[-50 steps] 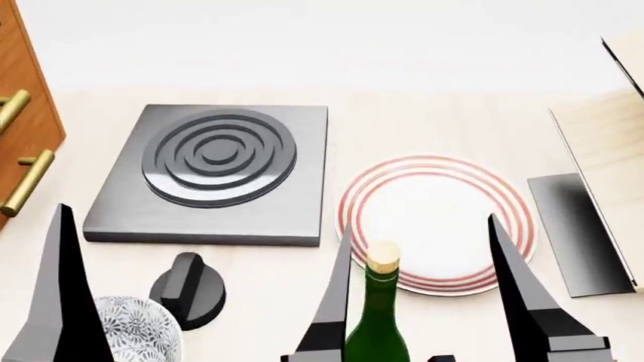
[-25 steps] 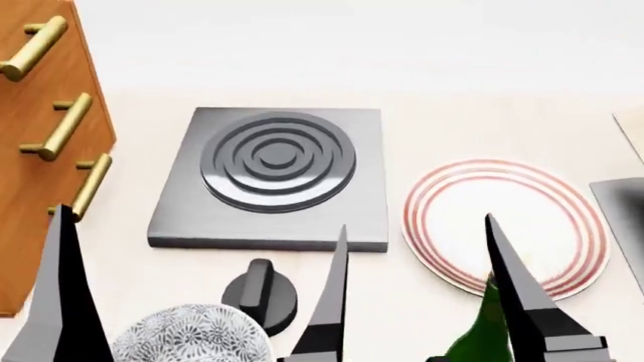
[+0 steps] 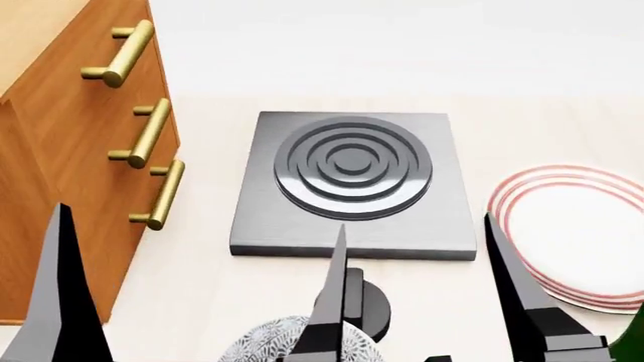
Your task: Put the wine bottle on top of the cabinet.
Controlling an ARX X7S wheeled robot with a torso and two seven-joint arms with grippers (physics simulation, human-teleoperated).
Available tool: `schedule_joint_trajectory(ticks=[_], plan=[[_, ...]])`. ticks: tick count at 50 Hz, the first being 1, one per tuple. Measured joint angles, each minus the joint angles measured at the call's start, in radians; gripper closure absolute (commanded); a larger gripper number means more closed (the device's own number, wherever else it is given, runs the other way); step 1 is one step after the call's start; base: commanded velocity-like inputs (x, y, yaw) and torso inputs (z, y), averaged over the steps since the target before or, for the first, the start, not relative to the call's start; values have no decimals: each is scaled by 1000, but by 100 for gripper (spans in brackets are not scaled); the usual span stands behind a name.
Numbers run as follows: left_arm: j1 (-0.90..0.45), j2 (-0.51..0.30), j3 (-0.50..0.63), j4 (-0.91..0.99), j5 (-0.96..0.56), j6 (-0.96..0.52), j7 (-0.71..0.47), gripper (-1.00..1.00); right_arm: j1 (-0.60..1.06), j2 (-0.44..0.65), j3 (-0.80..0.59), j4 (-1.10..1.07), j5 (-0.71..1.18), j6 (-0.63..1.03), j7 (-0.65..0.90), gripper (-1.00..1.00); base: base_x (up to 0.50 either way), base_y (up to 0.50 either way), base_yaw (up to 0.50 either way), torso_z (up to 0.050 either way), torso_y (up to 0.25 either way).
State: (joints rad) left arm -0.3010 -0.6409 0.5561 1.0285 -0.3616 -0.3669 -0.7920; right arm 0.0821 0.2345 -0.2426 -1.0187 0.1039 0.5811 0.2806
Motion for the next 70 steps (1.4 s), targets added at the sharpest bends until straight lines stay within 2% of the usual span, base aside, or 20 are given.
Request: schedule_joint_trajectory(ticks=[16, 34, 70], plan=[[-10, -11, 17, -6, -7, 11, -16, -100, 3, 41, -7, 12, -42, 17, 30, -100, 0, 0, 0, 0, 0], [-19, -23, 33, -6, -13, 18, -33, -100, -34, 105, 134, 0, -26, 60, 48, -100, 0, 0, 0, 0, 0], [-75, -79, 107, -5, -51, 34, -112, -100, -285, 144, 339, 68, 1, -135, 88, -100, 0, 0, 0, 0, 0]])
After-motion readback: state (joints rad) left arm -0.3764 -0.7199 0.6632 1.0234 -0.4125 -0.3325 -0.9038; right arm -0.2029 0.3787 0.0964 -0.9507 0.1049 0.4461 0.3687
